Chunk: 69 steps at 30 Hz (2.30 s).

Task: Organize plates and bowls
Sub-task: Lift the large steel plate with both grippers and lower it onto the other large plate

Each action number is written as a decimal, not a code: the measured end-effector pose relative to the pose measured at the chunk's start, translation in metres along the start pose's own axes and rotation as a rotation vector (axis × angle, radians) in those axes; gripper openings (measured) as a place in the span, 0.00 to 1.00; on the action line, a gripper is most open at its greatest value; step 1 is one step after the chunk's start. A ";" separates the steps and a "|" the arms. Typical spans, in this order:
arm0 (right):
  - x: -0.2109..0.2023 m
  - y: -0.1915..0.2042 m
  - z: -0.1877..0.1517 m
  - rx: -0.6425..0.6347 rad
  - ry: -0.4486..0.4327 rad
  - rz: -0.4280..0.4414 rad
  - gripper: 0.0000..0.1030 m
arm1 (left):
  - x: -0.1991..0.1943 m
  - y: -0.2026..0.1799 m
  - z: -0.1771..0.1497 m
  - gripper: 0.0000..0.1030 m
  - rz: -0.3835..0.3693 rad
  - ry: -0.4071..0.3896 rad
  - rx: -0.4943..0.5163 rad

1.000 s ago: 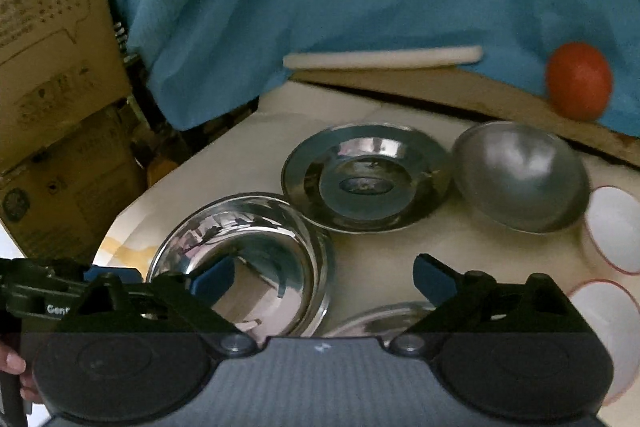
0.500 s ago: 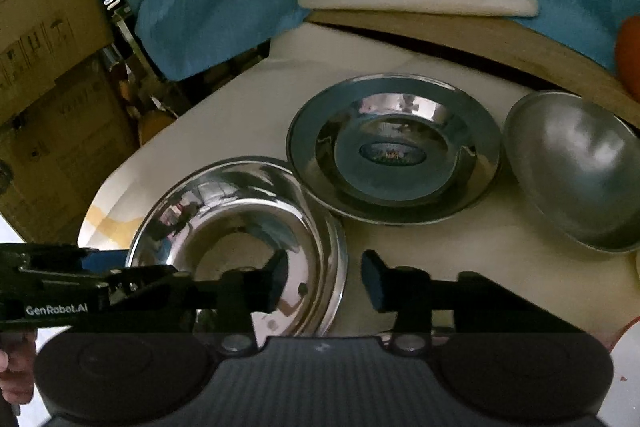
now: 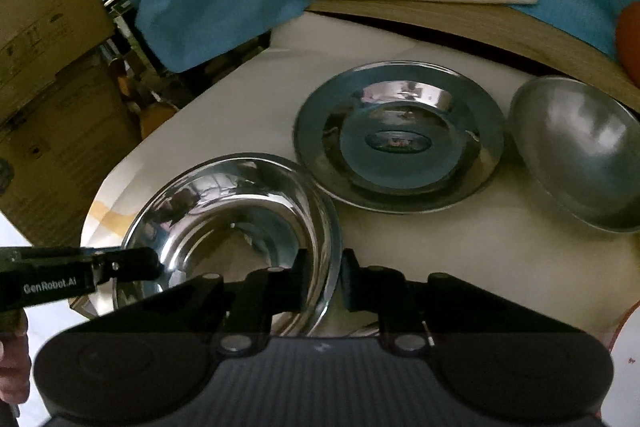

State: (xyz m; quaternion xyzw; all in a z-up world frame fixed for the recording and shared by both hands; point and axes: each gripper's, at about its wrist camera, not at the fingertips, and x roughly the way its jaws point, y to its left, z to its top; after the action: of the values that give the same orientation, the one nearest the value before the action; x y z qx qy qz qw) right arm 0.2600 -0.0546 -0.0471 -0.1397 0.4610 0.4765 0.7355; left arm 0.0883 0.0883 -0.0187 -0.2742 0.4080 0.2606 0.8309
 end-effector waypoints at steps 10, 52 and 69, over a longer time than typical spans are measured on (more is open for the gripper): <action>-0.020 0.016 0.000 0.033 -0.030 0.035 0.12 | -0.027 0.011 0.005 0.11 -0.008 -0.050 -0.080; -0.130 -0.077 -0.096 0.331 -0.068 -0.212 0.17 | 0.029 -0.137 -0.030 0.11 -0.231 0.139 0.357; -0.129 -0.071 -0.094 0.290 -0.053 -0.227 0.29 | 0.032 -0.141 -0.032 0.13 -0.221 0.184 0.383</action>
State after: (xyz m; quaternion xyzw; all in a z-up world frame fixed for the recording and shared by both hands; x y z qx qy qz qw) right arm 0.2526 -0.2252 -0.0092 -0.0707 0.4865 0.3225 0.8089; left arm 0.1810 -0.0272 -0.0267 -0.1773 0.4916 0.0599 0.8505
